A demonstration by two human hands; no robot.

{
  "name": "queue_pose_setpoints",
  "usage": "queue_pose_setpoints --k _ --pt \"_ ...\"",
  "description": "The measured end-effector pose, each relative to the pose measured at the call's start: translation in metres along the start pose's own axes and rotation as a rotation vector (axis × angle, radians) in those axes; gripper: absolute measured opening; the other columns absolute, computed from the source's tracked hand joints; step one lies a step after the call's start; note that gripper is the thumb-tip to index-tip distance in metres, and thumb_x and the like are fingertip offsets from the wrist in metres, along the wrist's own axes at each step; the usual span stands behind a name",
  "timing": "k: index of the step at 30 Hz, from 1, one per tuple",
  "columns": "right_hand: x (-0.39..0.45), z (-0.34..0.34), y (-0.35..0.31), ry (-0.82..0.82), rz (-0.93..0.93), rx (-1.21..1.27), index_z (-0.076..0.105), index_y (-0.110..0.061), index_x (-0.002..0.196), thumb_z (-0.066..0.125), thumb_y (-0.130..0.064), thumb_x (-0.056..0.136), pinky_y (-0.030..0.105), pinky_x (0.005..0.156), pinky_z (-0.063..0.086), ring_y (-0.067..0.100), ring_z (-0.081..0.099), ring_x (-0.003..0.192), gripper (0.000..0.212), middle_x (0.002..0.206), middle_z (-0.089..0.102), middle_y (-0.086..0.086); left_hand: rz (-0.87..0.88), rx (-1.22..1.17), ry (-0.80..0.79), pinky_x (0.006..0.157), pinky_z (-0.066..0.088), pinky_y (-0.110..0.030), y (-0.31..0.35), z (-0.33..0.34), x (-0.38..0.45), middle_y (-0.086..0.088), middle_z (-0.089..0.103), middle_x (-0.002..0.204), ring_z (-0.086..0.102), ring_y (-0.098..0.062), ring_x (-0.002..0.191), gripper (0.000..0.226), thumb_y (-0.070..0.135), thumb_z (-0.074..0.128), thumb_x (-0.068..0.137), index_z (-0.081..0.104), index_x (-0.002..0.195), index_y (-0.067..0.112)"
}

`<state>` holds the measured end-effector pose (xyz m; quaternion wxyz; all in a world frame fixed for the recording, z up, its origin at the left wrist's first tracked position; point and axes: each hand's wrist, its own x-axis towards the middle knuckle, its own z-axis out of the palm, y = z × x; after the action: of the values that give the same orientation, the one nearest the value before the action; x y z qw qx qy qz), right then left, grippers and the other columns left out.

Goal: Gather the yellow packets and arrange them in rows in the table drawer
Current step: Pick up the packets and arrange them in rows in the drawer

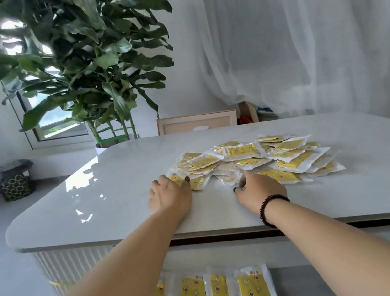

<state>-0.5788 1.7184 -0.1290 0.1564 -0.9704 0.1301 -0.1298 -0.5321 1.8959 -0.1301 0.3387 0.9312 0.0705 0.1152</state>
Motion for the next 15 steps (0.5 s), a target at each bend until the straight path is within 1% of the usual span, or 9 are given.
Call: queue_pose_setpoints --k 3,6,8,10,12,13,15 --pt "0.020 0.014 -0.012 0.070 -0.083 -0.042 0.051 -0.021 0.106 0.040 -0.035 0.094 0.027 0.062 0.043 0.020 0.057 0.079 0.021 0.094 0.064 -0.002 -0.065 -0.018 0.031 0.103 0.034 -0.039 0.001 0.007 0.030 -0.013 0.043 0.140 0.038 -0.032 0.131 0.061 0.044 0.054 0.090 0.038 0.136 0.007" --pt "0.034 0.024 -0.025 0.070 -0.230 -0.005 0.050 -0.020 0.110 0.038 -0.033 0.096 0.028 0.064 0.045 0.019 0.058 0.080 0.023 0.099 0.064 -0.002 -0.059 -0.159 0.019 0.096 0.040 -0.033 -0.002 0.011 0.050 -0.010 0.052 0.136 0.048 -0.029 0.126 0.064 0.036 0.066 0.084 0.041 0.137 0.011" --pt "0.038 0.026 -0.029 0.062 -0.276 0.042 0.049 -0.020 0.115 0.038 -0.037 0.096 0.029 0.066 0.046 0.019 0.059 0.086 0.028 0.106 0.063 -0.002 -0.029 -0.282 0.039 0.084 0.042 -0.028 -0.002 0.012 0.054 -0.005 0.059 0.126 0.055 -0.025 0.116 0.061 0.029 0.071 0.081 0.045 0.135 0.016" --pt "0.038 0.026 -0.029 0.072 -0.272 0.084 0.046 -0.019 0.122 0.038 -0.042 0.096 0.030 0.070 0.046 0.020 0.059 0.096 0.035 0.117 0.060 -0.002 0.020 -0.369 0.041 0.076 0.039 -0.025 -0.002 0.011 0.051 0.001 0.063 0.110 0.059 -0.020 0.100 0.055 0.023 0.072 0.082 0.049 0.131 0.019" --pt "0.036 0.025 -0.028 0.095 -0.248 0.111 0.042 -0.018 0.128 0.039 -0.047 0.096 0.030 0.072 0.045 0.021 0.058 0.102 0.043 0.128 0.051 0.000 0.080 -0.466 0.024 0.073 0.043 -0.026 -0.002 0.011 0.048 0.006 0.066 0.096 0.060 -0.015 0.087 0.046 0.018 0.071 0.083 0.055 0.125 0.020" --pt "0.035 0.025 -0.027 0.106 -0.232 0.119 0.040 -0.017 0.130 0.041 -0.049 0.095 0.030 0.072 0.044 0.022 0.057 0.103 0.048 0.133 0.046 0.001 0.107 -0.523 0.022 0.074 0.048 -0.028 -0.001 0.011 0.046 0.004 0.067 0.094 0.062 -0.015 0.084 0.040 0.016 0.071 0.083 0.058 0.120 0.021" --pt "0.031 0.022 -0.027 0.114 -0.209 0.140 0.036 -0.017 0.135 0.046 -0.053 0.091 0.029 0.073 0.046 0.022 0.057 0.102 0.058 0.137 0.035 0.002 0.140 -0.649 0.030 0.082 0.056 -0.038 0.000 0.010 0.040 0.001 0.070 0.096 0.067 -0.019 0.084 0.031 0.009 0.070 0.082 0.062 0.107 0.024"
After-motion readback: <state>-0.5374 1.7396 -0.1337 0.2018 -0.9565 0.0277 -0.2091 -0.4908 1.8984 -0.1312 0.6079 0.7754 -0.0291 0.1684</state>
